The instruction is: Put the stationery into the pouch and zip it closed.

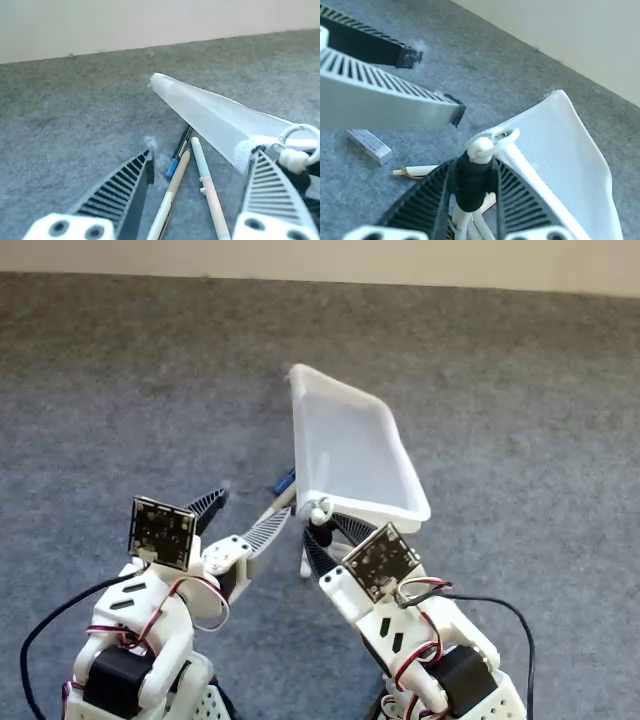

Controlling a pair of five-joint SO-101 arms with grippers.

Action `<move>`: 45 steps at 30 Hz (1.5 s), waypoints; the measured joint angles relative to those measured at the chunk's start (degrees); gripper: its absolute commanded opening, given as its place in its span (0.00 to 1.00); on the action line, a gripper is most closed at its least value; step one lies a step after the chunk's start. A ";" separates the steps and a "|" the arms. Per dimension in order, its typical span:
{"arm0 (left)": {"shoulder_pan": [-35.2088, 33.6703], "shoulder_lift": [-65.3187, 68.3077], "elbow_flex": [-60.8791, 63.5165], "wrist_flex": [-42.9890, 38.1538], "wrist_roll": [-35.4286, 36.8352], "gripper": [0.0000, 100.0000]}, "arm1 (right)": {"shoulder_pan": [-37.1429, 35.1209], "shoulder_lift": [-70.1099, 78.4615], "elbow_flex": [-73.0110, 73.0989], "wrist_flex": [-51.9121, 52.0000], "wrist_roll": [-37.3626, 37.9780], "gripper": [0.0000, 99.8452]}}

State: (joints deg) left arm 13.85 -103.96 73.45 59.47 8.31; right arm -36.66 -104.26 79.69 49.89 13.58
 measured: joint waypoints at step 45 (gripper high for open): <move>3.96 0.62 10.81 -9.76 -3.52 0.14 | -4.31 0.00 0.00 5.89 3.08 0.01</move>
State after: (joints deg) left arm 17.80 -103.34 84.26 49.71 4.79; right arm -40.97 -104.26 79.69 55.78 16.66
